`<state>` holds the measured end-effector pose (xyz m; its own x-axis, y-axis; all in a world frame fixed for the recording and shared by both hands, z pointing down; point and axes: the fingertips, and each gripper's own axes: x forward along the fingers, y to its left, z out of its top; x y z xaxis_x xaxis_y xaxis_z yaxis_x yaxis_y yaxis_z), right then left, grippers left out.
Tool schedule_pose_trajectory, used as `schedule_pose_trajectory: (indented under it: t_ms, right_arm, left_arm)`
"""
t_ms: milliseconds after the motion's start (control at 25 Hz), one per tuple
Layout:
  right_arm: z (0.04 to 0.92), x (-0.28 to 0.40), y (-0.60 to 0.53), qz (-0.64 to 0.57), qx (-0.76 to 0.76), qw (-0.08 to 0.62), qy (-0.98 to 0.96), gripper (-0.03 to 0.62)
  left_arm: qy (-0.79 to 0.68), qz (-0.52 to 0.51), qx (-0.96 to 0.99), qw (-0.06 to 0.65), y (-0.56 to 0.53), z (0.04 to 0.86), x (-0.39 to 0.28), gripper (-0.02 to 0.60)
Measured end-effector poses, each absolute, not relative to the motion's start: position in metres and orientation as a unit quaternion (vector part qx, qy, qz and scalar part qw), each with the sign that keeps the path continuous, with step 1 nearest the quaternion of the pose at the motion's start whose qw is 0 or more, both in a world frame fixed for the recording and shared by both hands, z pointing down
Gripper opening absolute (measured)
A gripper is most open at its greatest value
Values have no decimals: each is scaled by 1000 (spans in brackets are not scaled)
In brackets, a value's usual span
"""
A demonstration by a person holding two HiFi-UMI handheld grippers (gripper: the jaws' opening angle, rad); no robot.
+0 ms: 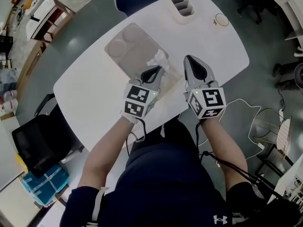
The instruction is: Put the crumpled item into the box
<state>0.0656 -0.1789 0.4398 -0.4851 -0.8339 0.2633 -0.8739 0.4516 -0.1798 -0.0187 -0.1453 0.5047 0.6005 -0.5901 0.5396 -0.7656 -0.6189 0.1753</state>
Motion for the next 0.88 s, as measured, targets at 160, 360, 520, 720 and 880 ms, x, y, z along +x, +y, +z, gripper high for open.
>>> schedule_pose_trajectory:
  t_ms: [160, 360, 520, 720, 880]
  right_arm:
    - [447, 65, -173, 158, 502, 70, -847, 2]
    - [456, 68, -165, 171, 503, 76, -844, 2]
    - [457, 70, -162, 178, 507, 76, -840, 3]
    - [461, 76, -160, 185, 510, 76, -836, 3]
    - [465, 81, -161, 191, 513, 77, -833, 2]
  left_arm:
    - [-370, 242, 871, 214, -135, 520, -11, 9]
    - [-341, 273, 867, 240, -120, 547, 6, 9]
    - [-331, 295, 861, 251, -112, 561, 13, 9]
    - [-331, 315, 848, 270, -110, 580, 13, 9]
    - [-331, 330, 839, 280, -108, 592, 11, 9]
